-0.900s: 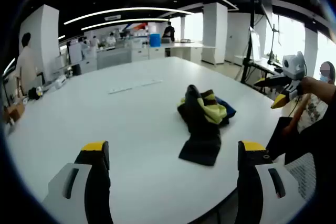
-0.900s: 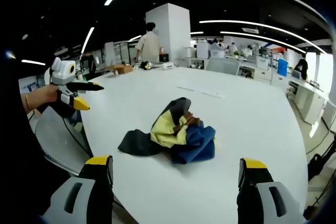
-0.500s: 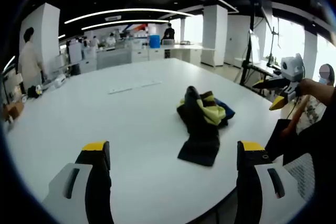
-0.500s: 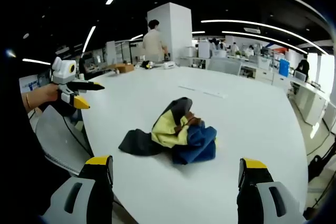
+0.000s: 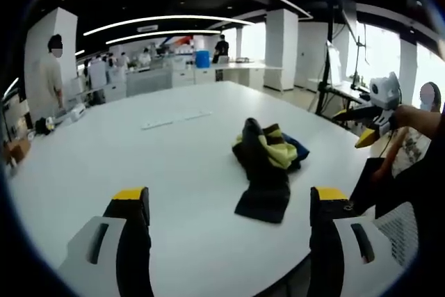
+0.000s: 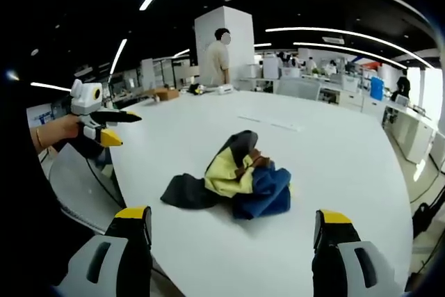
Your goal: Fold the garment on the visible template until the final outline fits inside the template.
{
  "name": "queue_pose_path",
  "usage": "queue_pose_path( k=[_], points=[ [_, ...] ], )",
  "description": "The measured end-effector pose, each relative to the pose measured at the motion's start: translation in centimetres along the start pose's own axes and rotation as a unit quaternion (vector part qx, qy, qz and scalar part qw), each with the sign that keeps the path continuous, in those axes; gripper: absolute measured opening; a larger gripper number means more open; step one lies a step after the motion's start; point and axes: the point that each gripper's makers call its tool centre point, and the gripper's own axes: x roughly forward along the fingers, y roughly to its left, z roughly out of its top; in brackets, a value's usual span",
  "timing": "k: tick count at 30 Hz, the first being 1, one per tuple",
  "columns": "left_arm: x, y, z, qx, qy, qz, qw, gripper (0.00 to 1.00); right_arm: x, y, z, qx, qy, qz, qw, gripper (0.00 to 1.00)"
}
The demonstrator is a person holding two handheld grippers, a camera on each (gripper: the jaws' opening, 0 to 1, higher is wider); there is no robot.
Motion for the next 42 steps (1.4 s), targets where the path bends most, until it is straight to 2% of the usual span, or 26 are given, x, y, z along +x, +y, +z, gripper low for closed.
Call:
queue_pose_path(
  k=[14, 20, 24, 35, 42],
  points=[
    [1.4, -0.1, -0.2, 0.002, 0.008, -0.019, 0.9998, 0.81, 0.9, -0.8, 0.1, -0.004, 0.006, 0.004, 1.0000, 0.83],
    [2.4, -0.2, 0.1, 0.016, 0.009, -0.030, 0.9994, 0.74, 1.6, -1.1, 0.3, -0.013, 0.010, 0.009, 0.9998, 0.72],
    [3.4, -0.3, 0.4, 0.026, 0.010, -0.041, 0.9988, 0.69, 2.3, -1.3, 0.5, -0.020, 0.012, 0.012, 0.9997, 0.66],
    [6.2, -1.8, 1.2, 0.042, 0.012, -0.081, 0.9958, 0.63, 4.3, -2.1, 0.8, -0.025, 0.022, 0.015, 0.9993, 0.60],
    [8.1, -1.9, 1.3, 0.046, 0.018, -0.095, 0.9943, 0.56, 5.5, -2.8, 0.8, -0.025, 0.031, 0.010, 0.9991, 0.54]
  ],
)
